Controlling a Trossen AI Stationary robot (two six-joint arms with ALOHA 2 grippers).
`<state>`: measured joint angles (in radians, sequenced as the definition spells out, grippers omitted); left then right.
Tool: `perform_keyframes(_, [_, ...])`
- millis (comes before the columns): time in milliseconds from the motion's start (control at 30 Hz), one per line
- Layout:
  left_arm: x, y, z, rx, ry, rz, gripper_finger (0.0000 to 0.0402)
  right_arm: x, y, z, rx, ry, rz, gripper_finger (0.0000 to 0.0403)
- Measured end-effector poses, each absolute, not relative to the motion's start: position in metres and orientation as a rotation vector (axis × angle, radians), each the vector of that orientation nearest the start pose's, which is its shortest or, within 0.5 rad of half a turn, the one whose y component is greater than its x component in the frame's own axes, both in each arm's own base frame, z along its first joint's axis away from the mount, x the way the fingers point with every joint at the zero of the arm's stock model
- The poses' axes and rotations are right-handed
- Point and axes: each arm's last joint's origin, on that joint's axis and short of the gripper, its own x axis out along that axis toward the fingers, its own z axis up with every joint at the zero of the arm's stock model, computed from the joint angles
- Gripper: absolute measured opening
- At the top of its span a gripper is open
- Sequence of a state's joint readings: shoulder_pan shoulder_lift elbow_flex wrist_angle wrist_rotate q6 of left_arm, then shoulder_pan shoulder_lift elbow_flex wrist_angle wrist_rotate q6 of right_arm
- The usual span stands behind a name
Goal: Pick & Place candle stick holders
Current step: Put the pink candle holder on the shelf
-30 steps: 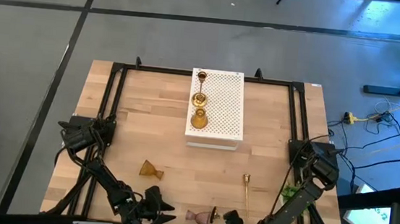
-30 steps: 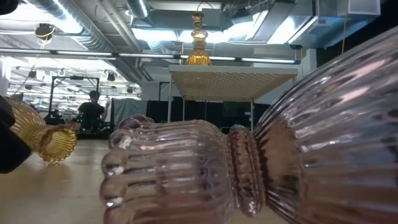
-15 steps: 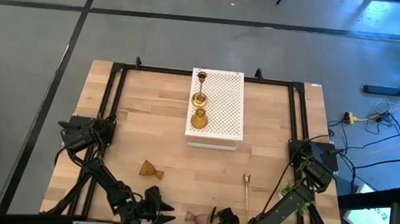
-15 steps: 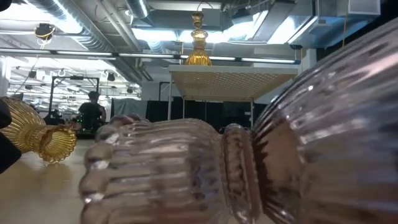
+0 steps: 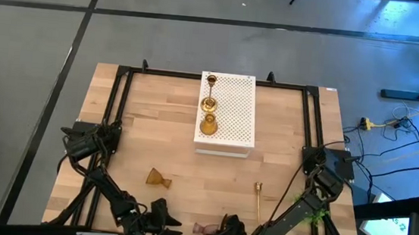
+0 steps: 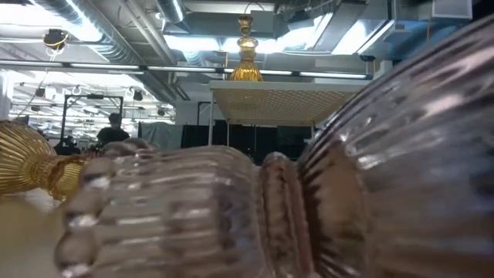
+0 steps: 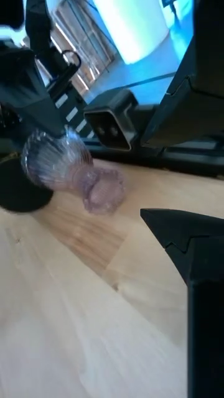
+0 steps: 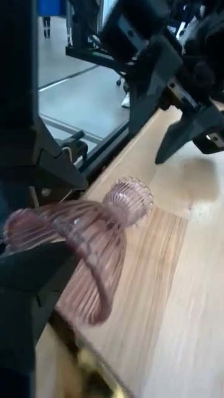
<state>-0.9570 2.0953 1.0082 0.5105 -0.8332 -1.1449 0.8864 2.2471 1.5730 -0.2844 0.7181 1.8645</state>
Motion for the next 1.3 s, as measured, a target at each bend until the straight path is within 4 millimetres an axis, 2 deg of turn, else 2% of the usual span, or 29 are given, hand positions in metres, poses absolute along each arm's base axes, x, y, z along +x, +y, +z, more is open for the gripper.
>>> perform_keyframes(233, [0.242, -0.310, 0.097, -0.676, 0.363, 0.087, 0.0166, 0.322, 0.349, 0.123, 1.112, 0.513, -0.415, 0.0146])
perform_keyframes(733, [0.244, -0.313, 0.101, -0.658, 0.364, 0.025, 0.0166, 0.326, 0.352, 0.125, 1.143, 0.572, -0.376, 0.0140])
perform_keyframes(1000, [0.244, -0.313, 0.102, -0.652, 0.358, 0.015, 0.0166, 0.329, 0.348, 0.125, 1.146, 0.599, -0.405, 0.0098])
perform_keyframes(1300, [0.244, -0.313, 0.102, -0.650, 0.349, 0.026, 0.0166, 0.330, 0.347, 0.126, 1.170, 0.585, -0.408, 0.0030])
